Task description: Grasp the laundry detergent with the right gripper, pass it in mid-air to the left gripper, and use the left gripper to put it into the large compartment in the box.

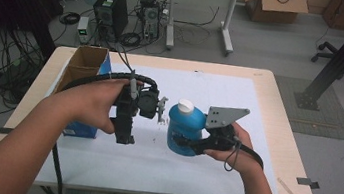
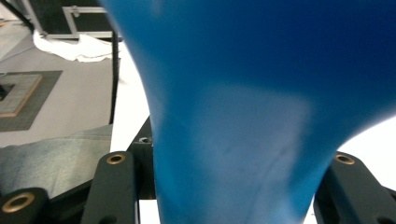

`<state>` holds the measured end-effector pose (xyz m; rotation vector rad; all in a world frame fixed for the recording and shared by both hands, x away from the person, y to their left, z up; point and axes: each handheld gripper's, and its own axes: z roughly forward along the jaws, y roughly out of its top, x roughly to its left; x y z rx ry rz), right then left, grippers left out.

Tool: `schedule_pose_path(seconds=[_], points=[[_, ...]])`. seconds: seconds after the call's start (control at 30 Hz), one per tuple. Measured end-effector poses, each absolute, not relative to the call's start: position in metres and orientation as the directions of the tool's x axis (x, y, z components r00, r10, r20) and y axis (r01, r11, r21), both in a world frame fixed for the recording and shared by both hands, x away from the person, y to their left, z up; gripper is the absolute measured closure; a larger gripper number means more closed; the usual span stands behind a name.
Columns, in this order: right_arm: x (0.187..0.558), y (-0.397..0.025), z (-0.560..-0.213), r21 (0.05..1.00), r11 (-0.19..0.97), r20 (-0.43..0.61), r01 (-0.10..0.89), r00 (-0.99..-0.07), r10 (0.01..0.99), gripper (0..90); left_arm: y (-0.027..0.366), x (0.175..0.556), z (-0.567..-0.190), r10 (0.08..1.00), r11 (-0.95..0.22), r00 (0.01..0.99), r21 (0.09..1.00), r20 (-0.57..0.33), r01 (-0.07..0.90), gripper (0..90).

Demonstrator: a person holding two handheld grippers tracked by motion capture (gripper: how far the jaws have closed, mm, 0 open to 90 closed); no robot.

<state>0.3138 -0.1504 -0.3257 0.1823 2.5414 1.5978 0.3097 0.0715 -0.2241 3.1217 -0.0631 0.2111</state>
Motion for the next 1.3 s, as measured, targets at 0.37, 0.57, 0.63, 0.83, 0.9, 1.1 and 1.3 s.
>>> schedule_pose_path(seconds=[0.37,0.57,0.63,0.83,0.9,1.1,1.3], points=[[0.313,-0.129,-0.343,0.906,0.424,-0.043,0.01,-0.993,0.114,45.4,0.063,0.309,-0.217,-0.055,-0.998,0.991,0.011,0.119,-0.057,0.2],[0.313,-0.116,-0.352,0.903,0.43,-0.039,0.004,-0.995,0.091,45.4,0.062,0.31,-0.218,-0.052,-0.999,0.992,0.004,0.115,-0.053,0.2],[0.313,-0.113,-0.354,0.902,0.433,-0.043,-0.001,-0.995,0.087,45.4,0.061,0.311,-0.219,-0.048,-0.999,0.993,0.002,0.106,-0.048,0.2],[0.316,-0.1,-0.36,0.902,0.432,-0.043,-0.009,-0.997,0.068,45.4,0.06,0.312,-0.224,-0.054,-0.999,0.994,0.0,0.098,-0.054,0.2],[0.317,-0.096,-0.362,0.902,0.431,-0.037,-0.005,-0.997,0.067,45.4,0.06,0.312,-0.225,-0.053,-0.999,0.994,0.0,0.094,-0.053,0.2],[0.318,-0.083,-0.369,0.903,0.429,-0.035,-0.008,-0.998,0.055,45.4,0.061,0.313,-0.234,-0.053,-0.999,0.995,-0.003,0.08,-0.053,0.2],[0.319,-0.069,-0.372,0.904,0.428,-0.032,-0.009,-0.998,0.046,45.3,0.064,0.312,-0.239,-0.05,-0.999,0.996,0.004,0.075,-0.05,0.2]])
